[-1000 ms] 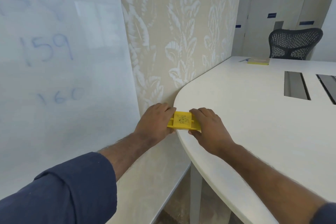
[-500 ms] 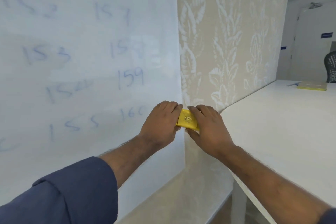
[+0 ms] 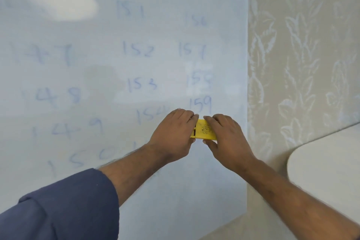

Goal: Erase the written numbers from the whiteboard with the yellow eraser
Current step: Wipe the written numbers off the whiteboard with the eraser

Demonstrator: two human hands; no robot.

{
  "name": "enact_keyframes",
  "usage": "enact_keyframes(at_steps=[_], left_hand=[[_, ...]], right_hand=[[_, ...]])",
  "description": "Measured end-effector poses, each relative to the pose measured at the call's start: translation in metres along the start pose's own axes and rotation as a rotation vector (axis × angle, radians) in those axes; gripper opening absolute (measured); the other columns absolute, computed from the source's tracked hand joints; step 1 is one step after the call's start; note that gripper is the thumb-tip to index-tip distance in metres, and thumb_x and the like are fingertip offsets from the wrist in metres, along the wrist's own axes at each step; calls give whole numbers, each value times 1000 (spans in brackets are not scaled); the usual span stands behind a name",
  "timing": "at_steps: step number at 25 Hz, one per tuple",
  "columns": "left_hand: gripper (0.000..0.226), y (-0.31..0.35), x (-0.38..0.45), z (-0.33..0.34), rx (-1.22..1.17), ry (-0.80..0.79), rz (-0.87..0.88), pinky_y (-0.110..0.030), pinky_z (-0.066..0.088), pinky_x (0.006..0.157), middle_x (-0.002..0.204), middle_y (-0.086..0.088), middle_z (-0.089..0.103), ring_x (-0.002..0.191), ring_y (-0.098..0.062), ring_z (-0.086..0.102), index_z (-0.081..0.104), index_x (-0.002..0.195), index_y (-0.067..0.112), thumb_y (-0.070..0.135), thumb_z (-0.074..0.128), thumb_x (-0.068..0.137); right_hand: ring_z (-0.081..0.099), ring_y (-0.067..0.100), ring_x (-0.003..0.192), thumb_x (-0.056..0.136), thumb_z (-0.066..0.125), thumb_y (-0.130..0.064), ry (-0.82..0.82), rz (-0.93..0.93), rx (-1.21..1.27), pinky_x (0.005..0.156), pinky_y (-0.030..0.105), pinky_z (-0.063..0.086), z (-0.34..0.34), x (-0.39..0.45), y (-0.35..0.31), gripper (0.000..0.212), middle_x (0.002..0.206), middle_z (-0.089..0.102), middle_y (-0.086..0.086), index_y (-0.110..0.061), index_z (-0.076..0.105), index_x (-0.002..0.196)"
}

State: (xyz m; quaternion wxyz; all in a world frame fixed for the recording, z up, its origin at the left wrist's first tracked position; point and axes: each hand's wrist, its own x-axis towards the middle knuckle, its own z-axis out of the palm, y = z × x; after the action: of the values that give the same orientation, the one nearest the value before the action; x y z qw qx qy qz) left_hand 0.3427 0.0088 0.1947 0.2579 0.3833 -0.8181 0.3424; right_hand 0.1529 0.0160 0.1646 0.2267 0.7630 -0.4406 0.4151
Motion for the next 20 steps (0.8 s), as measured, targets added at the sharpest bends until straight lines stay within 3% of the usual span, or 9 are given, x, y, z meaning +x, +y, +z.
enact_keyframes(at_steps=[7,13,20], left_hand=[[60,-60,-43,-55,105,38,-108,-42,45,99,124,-11,62,110,-32,58,55,135,4,24,75,82],[57,-104,-83,-99,205,100,-133,-42,50,96,118,-11,64,105,-31,61,59,130,4,22,78,79],[55,-150,-132,-153,288,145,-166,-40,51,92,115,-8,65,102,-29,62,60,128,6,23,79,79]], right_hand=[[56,32,103,77,78,-18,84,-124,99,87,42,44,17,48,-74,57,113,59,10,-8,56,128],[53,28,106,79,77,-32,94,-217,166,91,40,43,25,80,-139,62,116,57,7,-12,52,132],[52,26,99,83,73,-35,134,-345,188,84,38,45,25,107,-218,57,111,57,4,-14,52,132]])
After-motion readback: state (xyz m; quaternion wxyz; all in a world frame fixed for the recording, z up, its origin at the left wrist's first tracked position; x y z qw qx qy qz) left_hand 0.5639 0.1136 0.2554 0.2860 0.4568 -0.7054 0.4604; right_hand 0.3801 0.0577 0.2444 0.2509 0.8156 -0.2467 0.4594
